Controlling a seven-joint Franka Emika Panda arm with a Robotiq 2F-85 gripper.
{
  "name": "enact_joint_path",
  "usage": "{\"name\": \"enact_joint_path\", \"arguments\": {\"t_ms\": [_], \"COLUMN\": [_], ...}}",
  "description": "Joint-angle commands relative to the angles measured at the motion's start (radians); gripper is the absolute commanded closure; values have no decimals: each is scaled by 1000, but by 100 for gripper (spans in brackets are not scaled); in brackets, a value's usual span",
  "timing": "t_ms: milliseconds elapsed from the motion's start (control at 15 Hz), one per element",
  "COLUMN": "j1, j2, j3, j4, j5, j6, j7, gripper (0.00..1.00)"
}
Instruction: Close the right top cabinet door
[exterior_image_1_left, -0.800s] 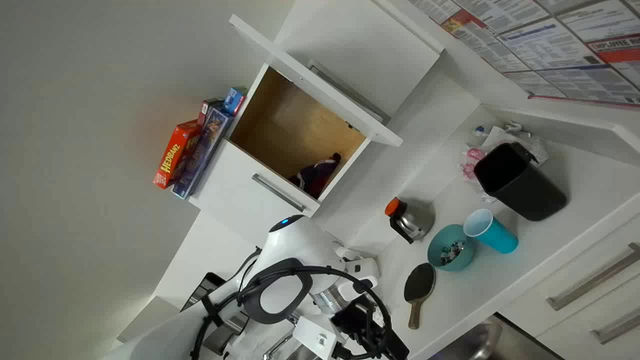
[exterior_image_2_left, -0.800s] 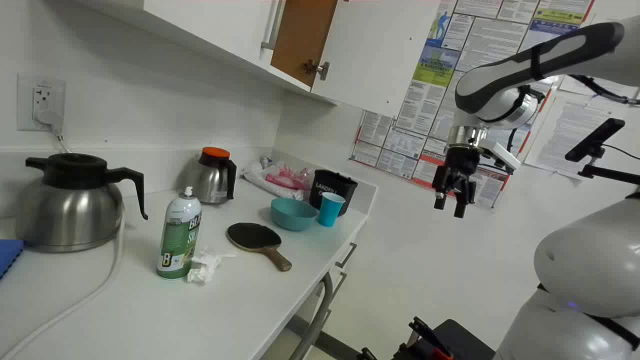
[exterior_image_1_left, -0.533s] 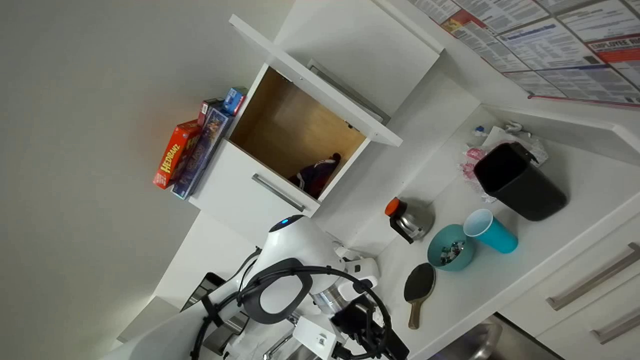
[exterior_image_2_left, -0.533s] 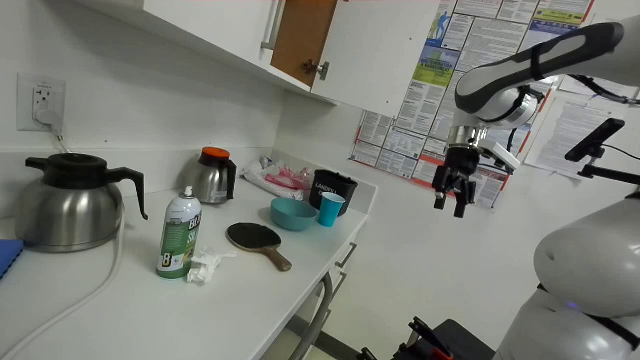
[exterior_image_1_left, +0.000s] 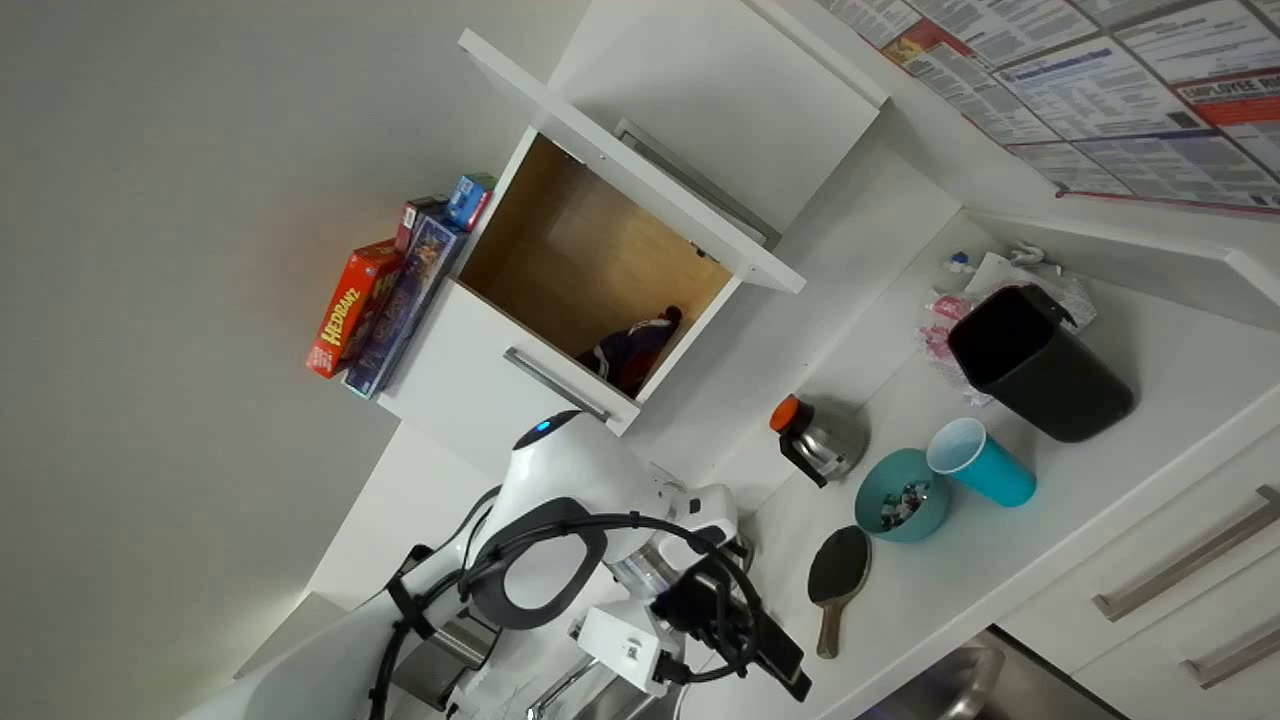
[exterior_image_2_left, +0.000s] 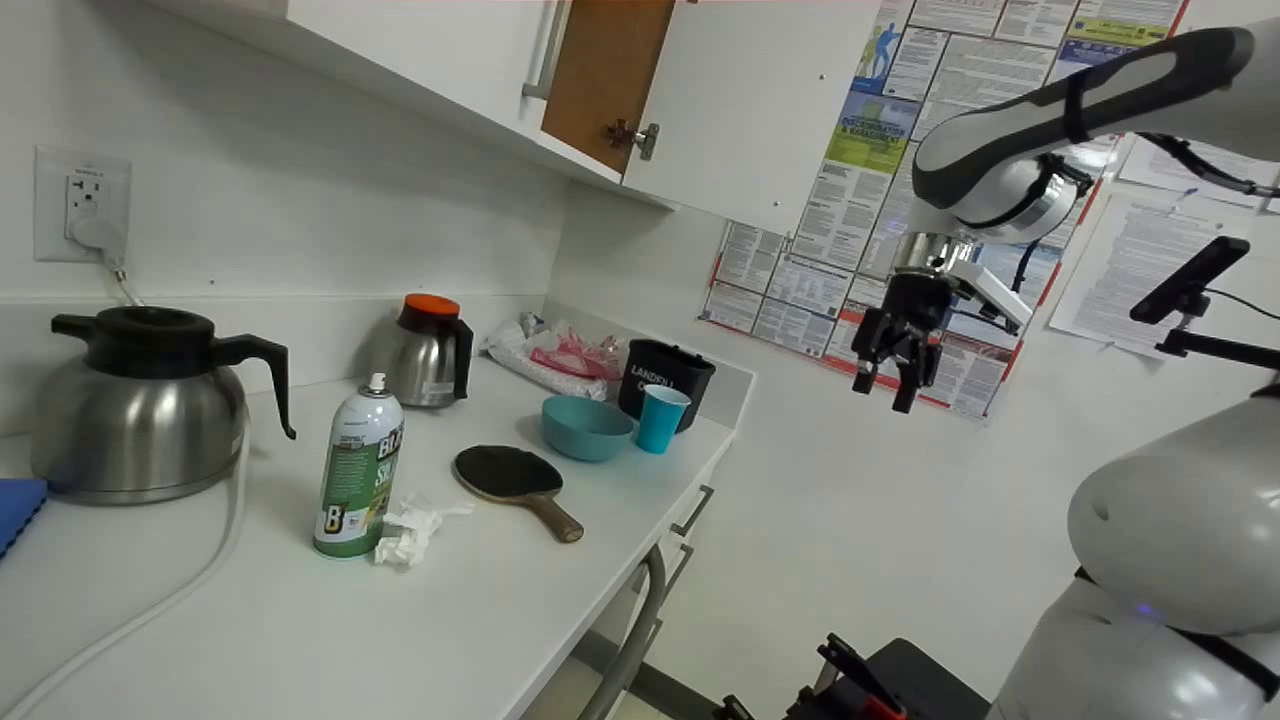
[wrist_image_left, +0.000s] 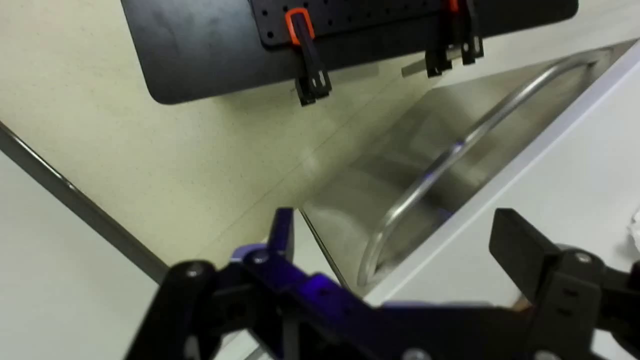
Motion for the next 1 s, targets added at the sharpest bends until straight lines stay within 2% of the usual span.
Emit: {"name": "enact_joint_path", "arguments": {"t_ms": [0,333,667,867,933], "j1": [-7,-5,-20,-36,-29], "j2": [11,78,144,175,143], "j3": [17,-7,-15,-21,-16], "j4": [115,305,442,483,445], "j5": [103,300,447,499,470], "j6": [54,105,210,313,270], "j7": [58,156,289,359,310], "gripper": [0,0,0,0,0]}}
